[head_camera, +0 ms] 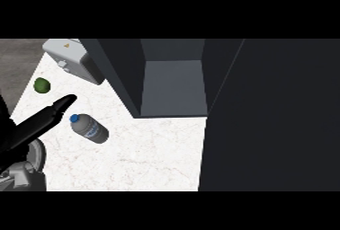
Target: Pick up the bottled water, place it into the cabinet and close the cabinet
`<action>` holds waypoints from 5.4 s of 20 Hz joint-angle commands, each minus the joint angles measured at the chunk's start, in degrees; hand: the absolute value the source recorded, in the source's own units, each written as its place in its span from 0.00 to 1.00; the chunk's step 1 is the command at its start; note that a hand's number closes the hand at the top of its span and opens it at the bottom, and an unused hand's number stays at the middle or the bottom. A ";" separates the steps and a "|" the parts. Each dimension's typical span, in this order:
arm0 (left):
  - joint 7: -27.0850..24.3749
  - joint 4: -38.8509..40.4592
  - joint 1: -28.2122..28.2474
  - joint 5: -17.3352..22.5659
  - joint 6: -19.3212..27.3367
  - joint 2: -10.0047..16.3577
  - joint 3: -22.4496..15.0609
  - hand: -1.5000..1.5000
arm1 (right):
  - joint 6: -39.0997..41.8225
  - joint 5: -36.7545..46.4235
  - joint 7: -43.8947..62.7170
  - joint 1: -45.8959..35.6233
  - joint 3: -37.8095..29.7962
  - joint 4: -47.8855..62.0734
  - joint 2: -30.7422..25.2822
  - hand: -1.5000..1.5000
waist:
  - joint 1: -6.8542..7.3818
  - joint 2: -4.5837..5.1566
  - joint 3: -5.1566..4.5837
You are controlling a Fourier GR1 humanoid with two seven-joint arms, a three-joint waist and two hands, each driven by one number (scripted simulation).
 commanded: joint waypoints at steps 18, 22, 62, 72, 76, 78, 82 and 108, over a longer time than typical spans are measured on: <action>52.61 -13.36 -16.80 -46.29 1.46 -0.77 -14.17 0.00 | -7.43 13.39 12.70 7.79 21.28 -16.35 3.42 0.00 | 0.93 -0.27 -0.03; 52.13 -13.51 -14.12 -45.09 1.43 -0.77 -14.04 0.00 | -10.22 14.79 15.35 5.77 23.25 -17.17 4.12 0.00 | 1.08 -0.21 -0.10; 12.72 14.40 3.43 -9.42 17.96 -0.67 -8.98 0.00 | -21.99 18.39 15.60 4.69 31.63 -19.87 -5.80 0.00 | 0.60 -0.08 -0.15; -6.48 30.78 -2.09 6.90 17.88 -0.75 -5.13 0.00 | -23.34 17.42 16.89 0.31 30.08 -17.23 -6.68 0.00 | 0.56 0.09 -0.16; -16.01 36.23 -0.66 14.80 14.83 -0.75 -1.64 0.00 | -25.65 20.80 15.96 2.97 35.84 -18.52 -7.44 0.00 | 0.33 -0.01 -0.19; -17.66 38.00 -0.93 17.45 19.18 -0.76 -5.89 0.00 | -25.71 20.90 19.73 1.01 34.11 -21.22 -8.09 0.00 | 0.10 -0.02 -0.24; -21.87 43.47 -4.57 21.41 17.57 -0.77 -3.68 0.00 | -25.89 17.56 13.77 3.88 32.25 -18.61 -10.24 0.00 | 0.31 0.03 -0.11; -63.06 70.00 -6.57 53.07 8.12 -0.77 -2.51 0.00 | -28.69 18.13 16.40 -2.14 34.04 -15.39 -8.43 0.00 | 0.58 0.06 -0.14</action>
